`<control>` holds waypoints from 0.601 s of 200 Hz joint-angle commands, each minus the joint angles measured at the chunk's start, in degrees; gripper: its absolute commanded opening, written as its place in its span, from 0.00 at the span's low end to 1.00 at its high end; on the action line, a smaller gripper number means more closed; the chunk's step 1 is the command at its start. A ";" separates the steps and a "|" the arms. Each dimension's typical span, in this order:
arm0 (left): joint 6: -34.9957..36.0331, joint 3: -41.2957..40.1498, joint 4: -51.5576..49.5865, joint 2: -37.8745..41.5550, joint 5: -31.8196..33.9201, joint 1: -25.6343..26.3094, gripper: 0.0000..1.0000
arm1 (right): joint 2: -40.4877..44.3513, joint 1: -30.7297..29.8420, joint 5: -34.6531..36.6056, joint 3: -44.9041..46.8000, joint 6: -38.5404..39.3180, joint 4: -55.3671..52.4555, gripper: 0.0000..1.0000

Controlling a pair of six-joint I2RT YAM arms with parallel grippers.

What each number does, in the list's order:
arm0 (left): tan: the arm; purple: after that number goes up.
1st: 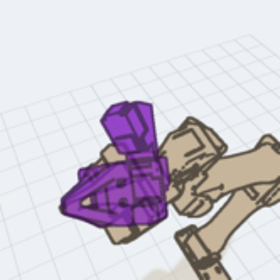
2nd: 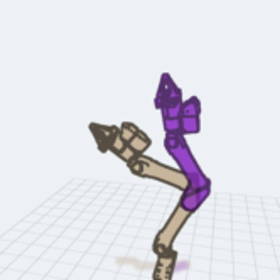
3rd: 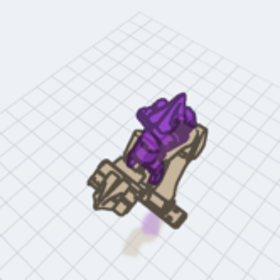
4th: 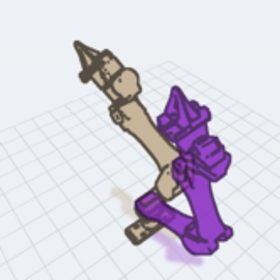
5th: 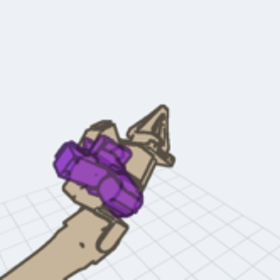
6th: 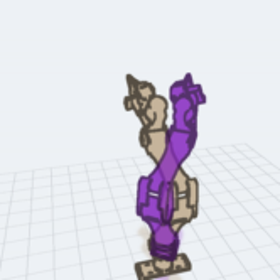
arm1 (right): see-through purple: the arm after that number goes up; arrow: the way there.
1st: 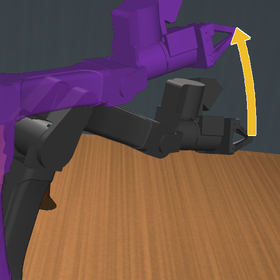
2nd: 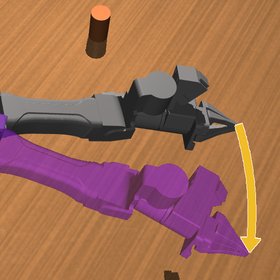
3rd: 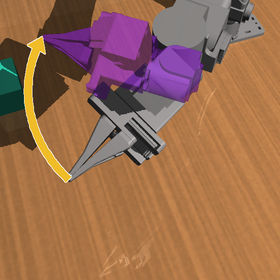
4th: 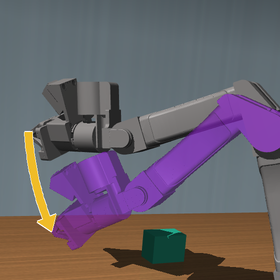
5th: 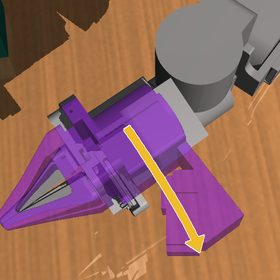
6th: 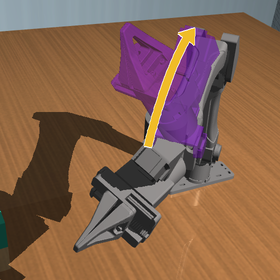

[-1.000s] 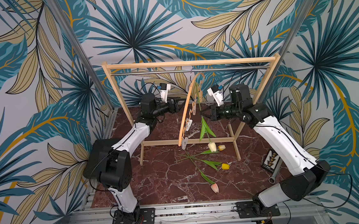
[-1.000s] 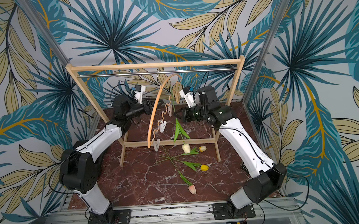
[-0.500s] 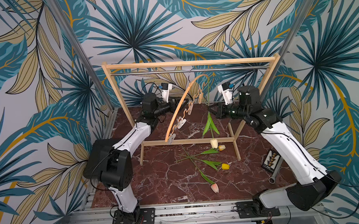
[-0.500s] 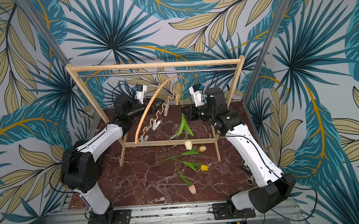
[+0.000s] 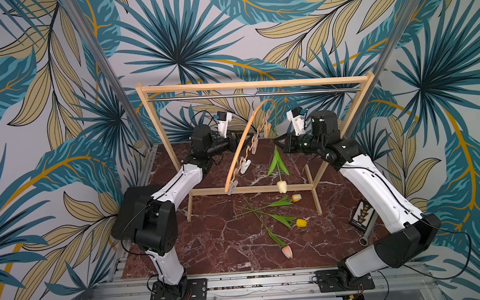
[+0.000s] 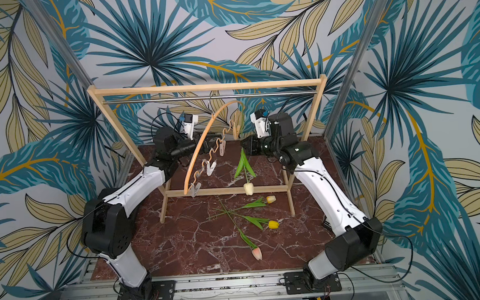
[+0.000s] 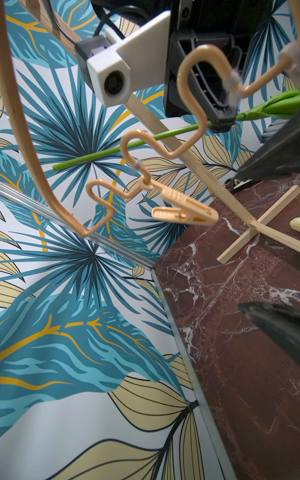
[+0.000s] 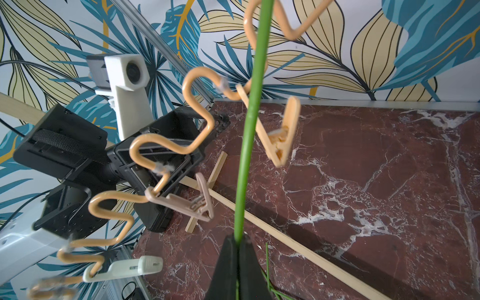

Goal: Dry the flowers on a clothes hanger
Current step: Open the clamp at the hanger.

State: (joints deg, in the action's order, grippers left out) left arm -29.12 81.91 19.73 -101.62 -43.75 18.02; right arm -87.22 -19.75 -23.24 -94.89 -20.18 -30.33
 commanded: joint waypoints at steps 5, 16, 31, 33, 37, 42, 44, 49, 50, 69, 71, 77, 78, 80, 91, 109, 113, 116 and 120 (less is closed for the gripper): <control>2.08 1.71 -1.10 0.55 -0.41 0.23 0.77 | -0.73 0.28 -1.53 -2.08 -0.22 -0.34 0.00; 2.81 2.19 -1.91 0.46 -0.53 0.25 0.77 | -1.22 0.24 -2.21 -2.69 -0.05 -0.76 0.00; 3.58 2.87 -2.45 0.16 -0.54 0.26 0.78 | -2.09 0.29 -3.37 -3.85 0.27 -1.69 0.00; 3.67 3.01 -2.55 0.08 -0.55 0.26 0.78 | -2.19 0.29 -3.56 -3.95 0.31 -1.80 0.00; 3.76 3.30 -2.73 -0.04 -0.65 0.21 0.78 | -2.39 0.29 -3.91 -4.25 0.44 -2.11 0.00; 3.89 3.68 -2.92 -0.15 -0.75 0.26 0.78 | -2.63 0.29 -4.30 -4.56 0.56 -2.41 0.00; 3.96 3.80 -3.04 -0.22 -0.78 0.24 0.78 | -2.72 0.27 -4.52 -4.70 0.69 -2.55 0.00; 3.99 4.22 -3.24 -0.45 -0.81 0.24 0.79 | -2.94 0.31 -5.07 -4.97 0.82 -2.90 0.00; 4.03 4.27 -3.26 -0.48 -0.86 0.25 0.79 | -2.99 0.27 -5.19 -5.05 0.83 -2.94 0.00; 4.25 5.64 -3.94 -1.16 -1.16 0.26 0.80 | -4.11 0.27 -7.36 -6.05 1.26 -4.37 0.00; 4.25 5.74 -3.98 -1.19 -1.23 0.22 0.80 | -4.21 0.24 -7.59 -6.15 1.26 -4.50 0.00; 4.17 5.95 -3.99 -1.37 -1.35 0.25 0.80 | -4.50 0.28 -8.25 -6.42 1.42 -4.97 0.00; 4.17 6.01 -3.99 -1.42 -1.39 0.26 0.80 | -4.61 0.26 -8.32 -6.47 1.44 -5.08 0.00; 4.10 6.10 -3.99 -1.46 -1.42 0.19 0.80 | -4.71 0.24 -8.58 -6.52 1.46 -5.22 0.00; 3.53 6.16 -3.44 -1.64 -1.69 0.26 0.81 | -5.21 0.28 -9.76 -6.62 1.46 -5.51 0.00; 2.98 6.51 -2.68 -1.94 -1.94 0.25 0.82 | -5.68 0.15 -11.61 -6.62 1.60 -5.97 0.00; 2.94 6.63 -2.68 -2.12 -1.91 0.21 0.82 | -5.76 0.19 -11.97 -6.62 1.60 -6.13 0.00; 2.93 6.79 -2.68 -2.21 -1.83 0.24 0.82 | -5.77 0.15 -12.25 -6.62 1.70 -6.19 0.00; 2.93 6.97 -2.68 -2.39 -1.78 0.26 0.82 | -5.77 0.15 -12.65 -6.62 1.69 -6.31 0.00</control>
State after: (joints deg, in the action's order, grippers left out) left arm -26.35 85.58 16.56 -102.65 -44.62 18.09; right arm -92.20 -19.68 -31.83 -100.22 -19.57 -34.72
